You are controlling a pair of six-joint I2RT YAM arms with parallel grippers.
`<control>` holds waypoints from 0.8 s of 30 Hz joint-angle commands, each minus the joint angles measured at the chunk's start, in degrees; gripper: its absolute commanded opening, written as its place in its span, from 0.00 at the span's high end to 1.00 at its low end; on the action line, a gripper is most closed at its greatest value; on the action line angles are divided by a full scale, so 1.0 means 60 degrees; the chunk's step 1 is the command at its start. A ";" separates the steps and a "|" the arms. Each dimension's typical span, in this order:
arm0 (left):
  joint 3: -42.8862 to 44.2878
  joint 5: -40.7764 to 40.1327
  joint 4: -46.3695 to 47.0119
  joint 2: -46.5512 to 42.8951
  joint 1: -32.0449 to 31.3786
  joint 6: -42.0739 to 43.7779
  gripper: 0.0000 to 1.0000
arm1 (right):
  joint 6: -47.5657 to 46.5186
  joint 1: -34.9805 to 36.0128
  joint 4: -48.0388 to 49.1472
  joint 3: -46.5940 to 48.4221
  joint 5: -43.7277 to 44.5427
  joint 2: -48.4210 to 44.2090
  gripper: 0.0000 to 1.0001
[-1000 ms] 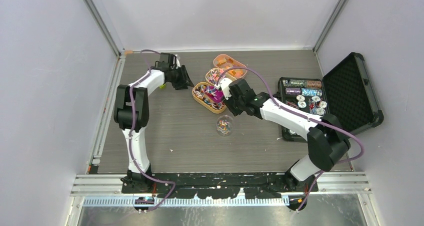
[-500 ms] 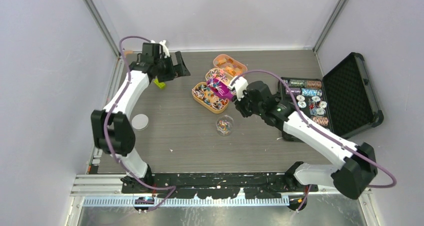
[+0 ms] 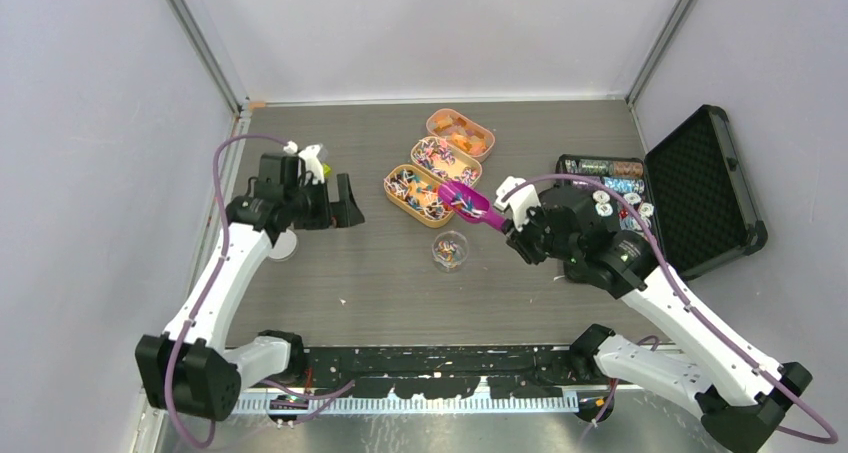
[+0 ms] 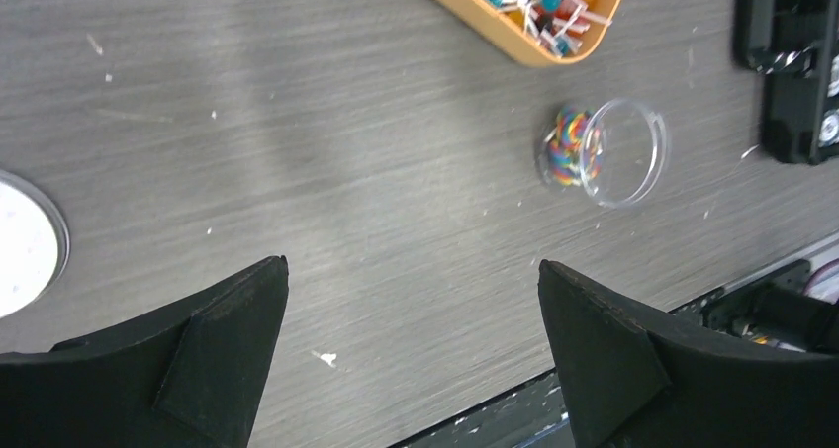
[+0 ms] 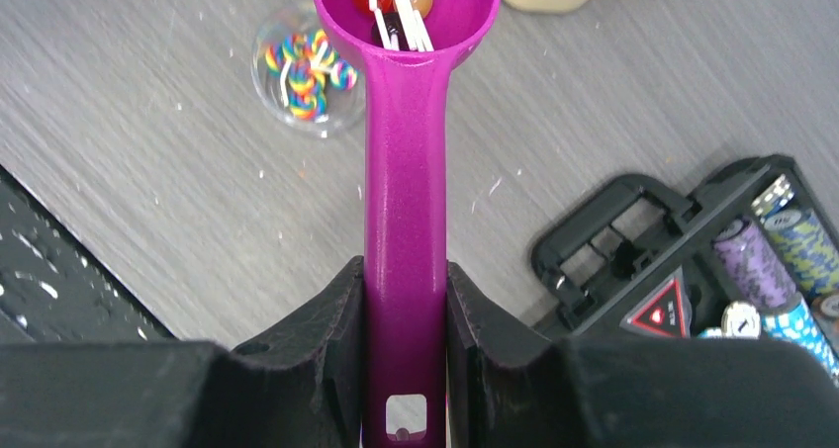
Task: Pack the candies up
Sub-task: Place the fake candies in the packing bottle.
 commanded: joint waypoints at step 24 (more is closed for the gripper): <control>-0.0978 0.0193 -0.0004 -0.1107 -0.0150 0.0850 0.00 | -0.0772 0.0148 -0.3741 0.1504 0.0693 0.0573 0.99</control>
